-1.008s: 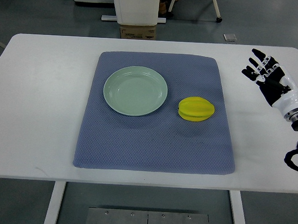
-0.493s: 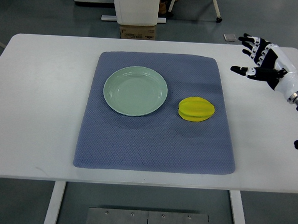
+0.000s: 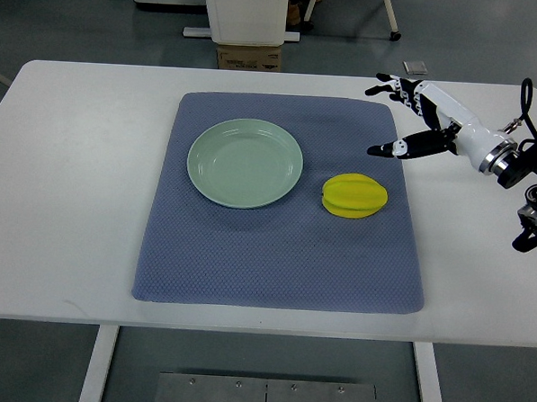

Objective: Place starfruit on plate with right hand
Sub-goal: 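Move the right hand over the yellow starfruit, then close the right hand fingers around the yellow starfruit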

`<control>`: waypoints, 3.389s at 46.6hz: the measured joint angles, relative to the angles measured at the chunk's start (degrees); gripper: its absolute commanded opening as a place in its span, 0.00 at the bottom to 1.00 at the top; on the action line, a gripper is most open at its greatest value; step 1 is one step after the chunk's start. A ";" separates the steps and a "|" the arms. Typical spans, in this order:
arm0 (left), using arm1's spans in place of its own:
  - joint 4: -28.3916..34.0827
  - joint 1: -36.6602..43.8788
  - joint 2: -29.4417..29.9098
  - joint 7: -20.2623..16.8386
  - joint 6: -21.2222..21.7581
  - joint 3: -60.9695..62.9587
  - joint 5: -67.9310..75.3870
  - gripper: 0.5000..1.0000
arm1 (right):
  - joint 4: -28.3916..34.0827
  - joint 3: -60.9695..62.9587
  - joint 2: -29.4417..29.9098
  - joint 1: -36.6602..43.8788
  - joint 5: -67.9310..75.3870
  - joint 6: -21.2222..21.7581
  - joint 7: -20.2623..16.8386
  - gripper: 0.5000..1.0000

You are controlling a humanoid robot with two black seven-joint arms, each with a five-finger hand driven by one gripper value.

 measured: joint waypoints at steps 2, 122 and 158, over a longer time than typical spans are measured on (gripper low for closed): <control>0.00 0.00 0.00 0.01 0.00 0.00 0.00 1.00 | -0.01 -1.18 -0.09 0.33 -0.73 -0.02 0.03 1.00; 0.00 -0.03 0.00 0.00 -0.01 0.00 0.00 1.00 | -5.59 -22.33 8.42 7.10 -6.87 -6.63 -4.96 0.97; 0.00 -0.02 0.00 0.00 -0.03 0.00 0.00 1.00 | -8.19 -23.97 9.18 6.58 -6.79 -6.47 -4.31 0.00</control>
